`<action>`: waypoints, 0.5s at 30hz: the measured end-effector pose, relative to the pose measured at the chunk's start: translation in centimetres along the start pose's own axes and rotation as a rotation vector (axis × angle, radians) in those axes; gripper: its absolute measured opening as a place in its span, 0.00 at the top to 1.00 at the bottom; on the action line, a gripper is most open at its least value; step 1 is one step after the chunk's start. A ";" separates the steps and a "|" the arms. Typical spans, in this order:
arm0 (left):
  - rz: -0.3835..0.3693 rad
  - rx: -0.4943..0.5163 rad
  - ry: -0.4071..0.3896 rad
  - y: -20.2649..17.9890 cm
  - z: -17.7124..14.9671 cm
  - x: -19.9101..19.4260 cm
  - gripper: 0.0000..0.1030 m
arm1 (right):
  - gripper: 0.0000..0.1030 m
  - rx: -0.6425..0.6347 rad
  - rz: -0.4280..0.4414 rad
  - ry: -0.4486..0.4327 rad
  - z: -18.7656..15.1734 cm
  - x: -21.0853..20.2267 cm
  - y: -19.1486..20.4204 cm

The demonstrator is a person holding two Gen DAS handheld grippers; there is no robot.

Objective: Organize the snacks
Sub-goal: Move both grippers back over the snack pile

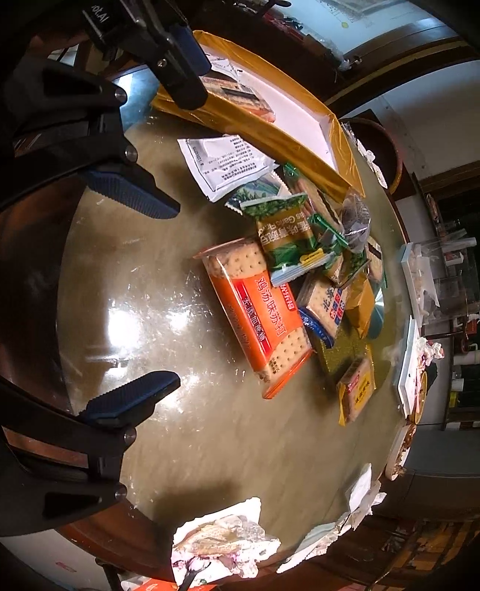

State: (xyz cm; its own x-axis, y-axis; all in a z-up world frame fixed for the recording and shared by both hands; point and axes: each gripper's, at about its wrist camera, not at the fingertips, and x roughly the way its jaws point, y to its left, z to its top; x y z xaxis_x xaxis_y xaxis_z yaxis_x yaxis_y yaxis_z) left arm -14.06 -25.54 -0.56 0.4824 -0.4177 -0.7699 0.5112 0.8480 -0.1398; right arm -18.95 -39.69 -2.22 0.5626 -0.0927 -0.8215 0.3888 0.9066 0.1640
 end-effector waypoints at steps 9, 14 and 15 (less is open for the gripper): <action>0.107 0.065 0.014 -1.7 -0.1 1.2 0.23 | 0.17 0.036 0.031 -0.002 0.0 0.9 -1.5; 0.134 0.069 0.023 -1.9 0.0 1.3 0.23 | 0.17 0.049 0.040 -0.012 0.0 0.8 -2.0; 0.132 0.069 0.024 -2.0 0.0 1.2 0.23 | 0.17 0.053 0.042 -0.013 0.0 0.9 -2.1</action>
State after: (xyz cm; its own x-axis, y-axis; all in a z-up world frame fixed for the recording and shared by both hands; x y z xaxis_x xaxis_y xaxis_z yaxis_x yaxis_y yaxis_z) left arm -14.53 -27.74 -1.21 0.5314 -0.2956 -0.7939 0.4929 0.8701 0.0060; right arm -19.25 -41.66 -3.24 0.5884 -0.0604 -0.8063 0.4021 0.8870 0.2270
